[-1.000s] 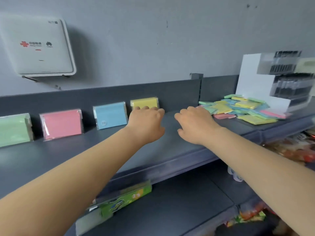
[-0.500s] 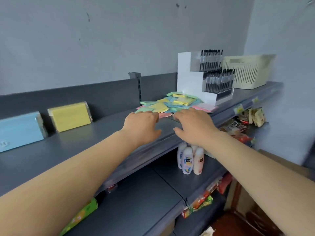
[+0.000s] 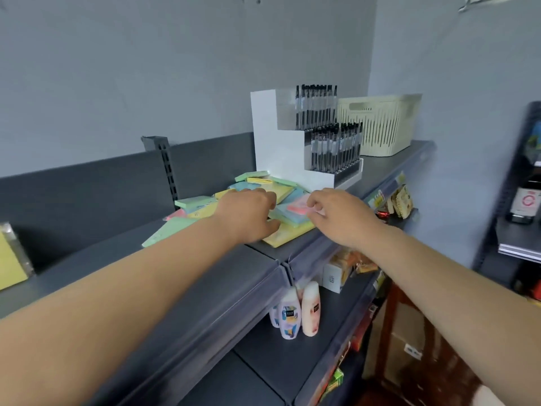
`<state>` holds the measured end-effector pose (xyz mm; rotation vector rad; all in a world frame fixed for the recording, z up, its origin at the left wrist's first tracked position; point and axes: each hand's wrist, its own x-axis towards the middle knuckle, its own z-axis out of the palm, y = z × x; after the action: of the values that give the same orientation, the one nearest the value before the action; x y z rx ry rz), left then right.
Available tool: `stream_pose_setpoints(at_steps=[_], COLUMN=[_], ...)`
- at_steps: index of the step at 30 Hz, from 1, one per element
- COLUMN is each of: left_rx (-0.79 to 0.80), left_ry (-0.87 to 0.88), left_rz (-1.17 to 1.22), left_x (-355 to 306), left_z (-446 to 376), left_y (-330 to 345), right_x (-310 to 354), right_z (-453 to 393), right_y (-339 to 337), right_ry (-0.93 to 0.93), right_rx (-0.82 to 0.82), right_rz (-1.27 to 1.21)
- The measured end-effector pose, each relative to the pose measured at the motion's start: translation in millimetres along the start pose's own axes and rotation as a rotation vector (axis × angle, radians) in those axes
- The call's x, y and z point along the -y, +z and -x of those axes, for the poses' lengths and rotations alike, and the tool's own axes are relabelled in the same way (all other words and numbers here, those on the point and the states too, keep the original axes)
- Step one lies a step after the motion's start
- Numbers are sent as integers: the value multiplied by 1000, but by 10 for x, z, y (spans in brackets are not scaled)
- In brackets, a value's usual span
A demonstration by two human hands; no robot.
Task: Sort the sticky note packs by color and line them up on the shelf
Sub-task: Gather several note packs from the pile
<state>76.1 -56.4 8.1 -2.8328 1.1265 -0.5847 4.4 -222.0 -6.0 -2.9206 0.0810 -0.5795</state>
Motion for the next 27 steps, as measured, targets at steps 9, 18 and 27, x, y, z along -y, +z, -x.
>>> stream_pose_setpoints(at_steps=[9,18,27], left_rx=[49,106,132], left_ry=[70,33,-125], left_rz=[26,135,491], left_x=[159,209,174], left_z=[-700,-812,-740], left_y=[349,461,335], right_x=[-427,-570,-688], right_z=[-759,-941,-878], right_y=[129,197,233], right_ry=[131,249,285], right_rx=[172,360,219], right_rz=[-58,-124,-631])
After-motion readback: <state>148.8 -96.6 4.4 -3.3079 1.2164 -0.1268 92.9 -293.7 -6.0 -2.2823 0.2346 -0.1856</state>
